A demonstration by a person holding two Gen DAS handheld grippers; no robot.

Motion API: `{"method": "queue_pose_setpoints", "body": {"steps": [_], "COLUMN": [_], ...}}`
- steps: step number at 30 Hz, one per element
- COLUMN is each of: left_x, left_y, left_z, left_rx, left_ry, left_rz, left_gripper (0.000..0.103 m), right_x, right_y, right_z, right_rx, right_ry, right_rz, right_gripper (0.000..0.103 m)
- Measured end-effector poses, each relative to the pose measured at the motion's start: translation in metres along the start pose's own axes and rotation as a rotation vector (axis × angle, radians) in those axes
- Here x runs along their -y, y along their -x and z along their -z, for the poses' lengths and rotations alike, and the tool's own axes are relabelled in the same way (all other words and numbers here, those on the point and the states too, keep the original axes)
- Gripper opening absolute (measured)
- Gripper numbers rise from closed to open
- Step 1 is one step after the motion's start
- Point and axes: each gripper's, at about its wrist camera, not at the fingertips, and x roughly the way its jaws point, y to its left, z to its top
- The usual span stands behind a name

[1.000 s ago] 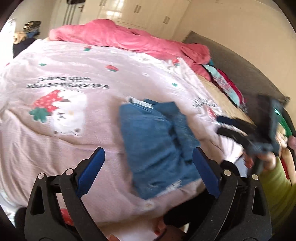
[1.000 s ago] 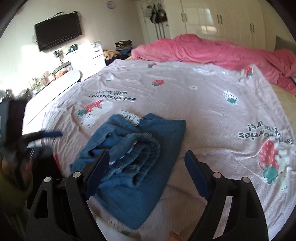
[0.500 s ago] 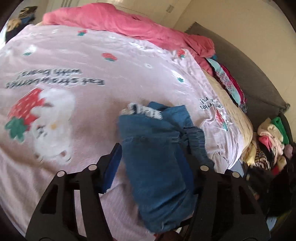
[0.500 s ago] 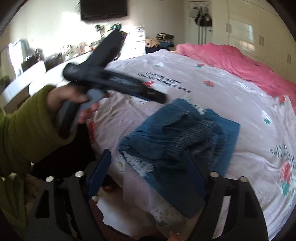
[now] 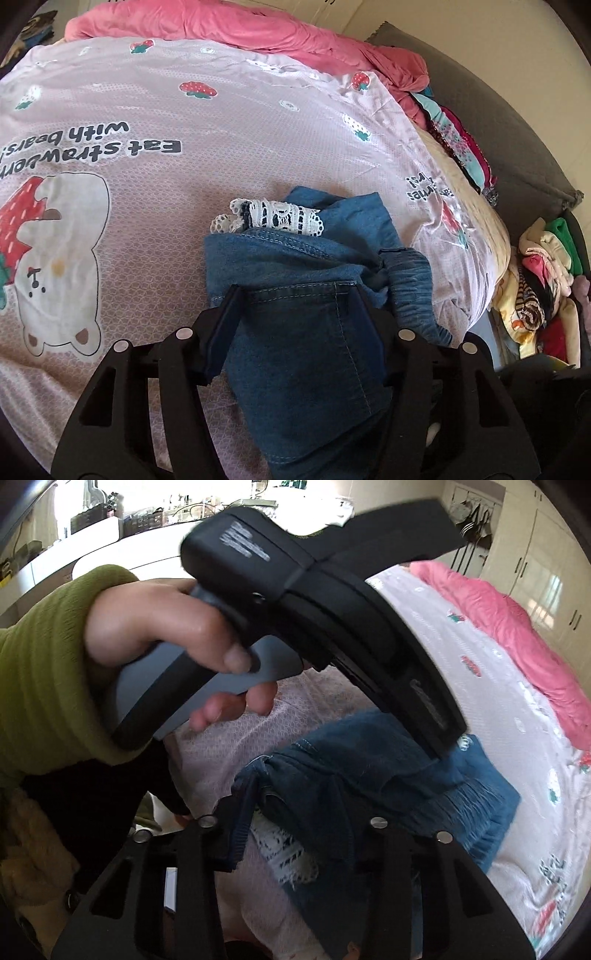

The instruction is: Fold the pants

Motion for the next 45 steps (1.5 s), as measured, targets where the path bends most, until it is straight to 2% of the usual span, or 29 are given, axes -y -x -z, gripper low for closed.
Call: {"method": "queue_pose_setpoints", "body": {"steps": [4,7,10,18,25,26,28,30,32,35,37,41,45], "left_x": [0.001,0.0,0.002,0.009,0.023,0.026,0.031,0.035,0.036,0.038,0.038,0.027,0.014], "left_y": [-0.001,0.0,0.001,0.012,0.029,0.031,0.036,0.041,0.044,0.048,0.05,0.05,0.047], "left_z": [0.003,0.003,0.004,0.005,0.006,0.007,0.008,0.011,0.013,0.017,0.02,0.03,0.041], "left_rx": [0.0,0.006,0.017,0.057,0.104,0.109,0.122,0.134,0.141,0.15,0.151,0.144,0.125], "left_ry": [-0.003,0.003,-0.003,-0.009,-0.05,-0.057,-0.074,-0.086,-0.091,-0.1,-0.097,-0.064,-0.007], "left_rz": [0.01,0.021,0.014,-0.013,-0.045,-0.05,-0.067,-0.082,-0.091,-0.113,-0.125,-0.14,-0.115], "left_gripper": [0.054,0.055,0.055,0.057,0.063,0.063,0.065,0.066,0.068,0.071,0.074,0.077,0.077], "right_x": [-0.013,-0.012,-0.006,-0.003,0.003,0.005,0.007,0.013,0.021,0.038,0.053,0.083,0.112], "right_y": [0.009,0.016,0.017,0.029,0.057,0.059,0.07,0.082,0.09,0.099,0.103,0.109,0.097], "right_z": [0.011,0.027,0.039,0.044,0.052,0.052,0.056,0.06,0.063,0.07,0.075,0.089,0.104], "right_rx": [-0.032,-0.037,-0.001,0.06,0.137,0.146,0.171,0.195,0.214,0.24,0.248,0.233,0.176], "right_ry": [0.028,-0.012,-0.096,-0.19,-0.255,-0.262,-0.284,-0.311,-0.342,-0.41,-0.462,-0.577,-0.69], "right_rz": [-0.07,-0.074,-0.091,-0.08,-0.077,-0.073,-0.069,-0.05,-0.033,0.012,0.058,0.136,0.181], "right_gripper": [0.006,0.006,0.006,0.009,0.013,0.015,0.026,0.033,0.036,0.046,0.056,0.059,0.061]}}
